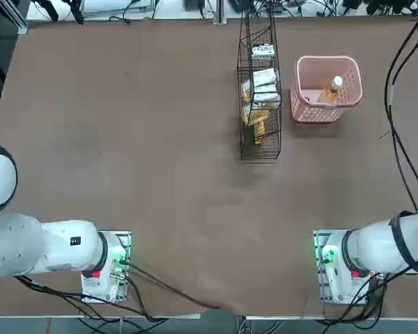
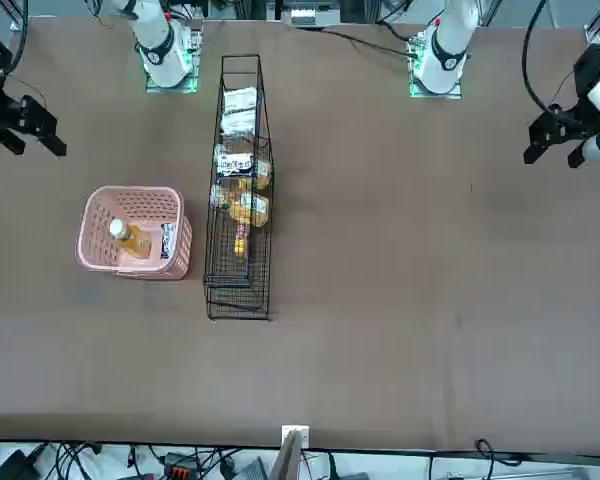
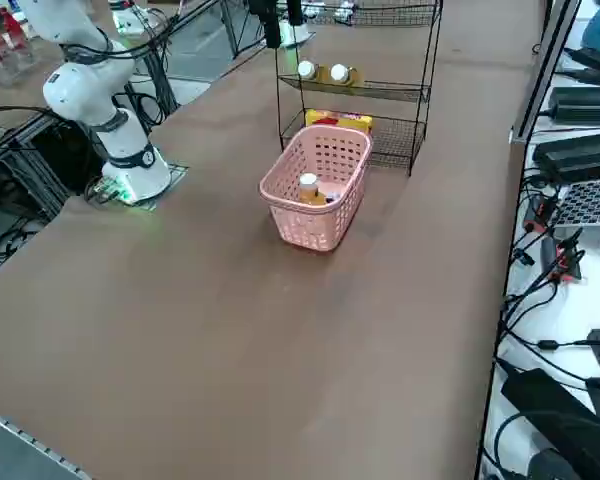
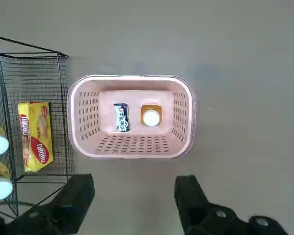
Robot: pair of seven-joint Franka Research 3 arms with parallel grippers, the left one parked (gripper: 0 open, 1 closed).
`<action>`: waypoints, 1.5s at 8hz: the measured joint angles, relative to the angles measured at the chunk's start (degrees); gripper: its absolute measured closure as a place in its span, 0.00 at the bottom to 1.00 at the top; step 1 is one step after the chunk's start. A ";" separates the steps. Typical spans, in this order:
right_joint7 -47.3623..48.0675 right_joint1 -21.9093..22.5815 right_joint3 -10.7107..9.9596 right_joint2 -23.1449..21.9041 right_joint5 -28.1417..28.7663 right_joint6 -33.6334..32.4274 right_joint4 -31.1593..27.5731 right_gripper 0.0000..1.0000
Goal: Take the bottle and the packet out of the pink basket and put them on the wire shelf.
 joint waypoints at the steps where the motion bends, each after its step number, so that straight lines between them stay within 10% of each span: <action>1: 0.00 0.00 -0.01 0.01 0.11 0.00 -0.01 0.00; 12: -4.16 -0.07 -1.14 10.89 0.58 21.45 -13.66 0.00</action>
